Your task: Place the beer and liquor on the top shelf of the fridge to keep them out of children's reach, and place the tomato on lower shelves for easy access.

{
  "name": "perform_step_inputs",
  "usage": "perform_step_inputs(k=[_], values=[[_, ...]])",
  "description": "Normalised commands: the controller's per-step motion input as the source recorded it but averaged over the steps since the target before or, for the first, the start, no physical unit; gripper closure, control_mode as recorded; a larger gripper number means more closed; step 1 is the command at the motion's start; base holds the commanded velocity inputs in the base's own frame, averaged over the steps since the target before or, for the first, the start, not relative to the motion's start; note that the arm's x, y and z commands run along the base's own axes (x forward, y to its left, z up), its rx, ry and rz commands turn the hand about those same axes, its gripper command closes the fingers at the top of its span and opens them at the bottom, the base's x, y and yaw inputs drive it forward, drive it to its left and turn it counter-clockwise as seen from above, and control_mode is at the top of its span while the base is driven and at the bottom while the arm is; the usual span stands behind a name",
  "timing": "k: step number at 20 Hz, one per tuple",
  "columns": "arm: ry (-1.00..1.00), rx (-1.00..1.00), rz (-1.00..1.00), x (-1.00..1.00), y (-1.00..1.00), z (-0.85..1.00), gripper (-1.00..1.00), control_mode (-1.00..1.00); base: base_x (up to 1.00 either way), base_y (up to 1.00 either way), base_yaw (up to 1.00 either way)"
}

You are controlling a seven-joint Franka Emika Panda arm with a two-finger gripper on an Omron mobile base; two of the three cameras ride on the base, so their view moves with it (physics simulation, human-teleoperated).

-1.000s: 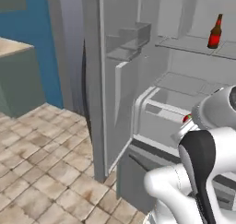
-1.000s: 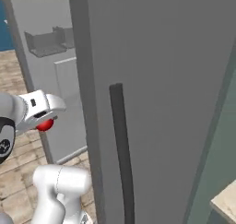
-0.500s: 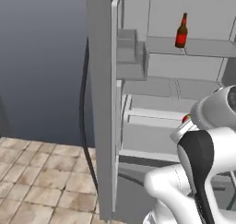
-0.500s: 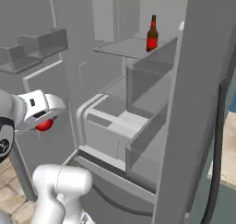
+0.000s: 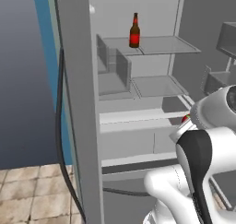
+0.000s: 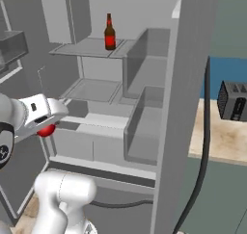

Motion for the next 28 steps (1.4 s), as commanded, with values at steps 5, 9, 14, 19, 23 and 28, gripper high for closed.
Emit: perform_step_inputs(k=[5, 9, 14, 19, 23, 28], values=[[0.0, 0.0, 0.0, 0.0, 0.0, 0.0, 1.0, 1.0, 0.09, 0.0, -0.22], [0.0, 0.0, 0.0, 0.0, 0.0, 0.0, 1.0, 1.0, 0.16, -0.06, -0.04], [-0.05, 0.06, 0.0, 0.35, -0.1, -0.01, 1.0, -1.0, 0.0, 0.0, 0.0], [0.0, 0.1, 0.0, 0.63, -0.09, -0.15, 1.0, -1.0, 0.0, 0.0, 0.0], [0.0, 0.03, 0.0, 0.71, 0.0, -0.17, 1.0, -1.0, 0.0, 0.0, 0.0], [0.0, 0.03, -0.01, 0.77, 0.0, -0.12, 1.0, -1.0, 0.0, 0.0, 0.0]])
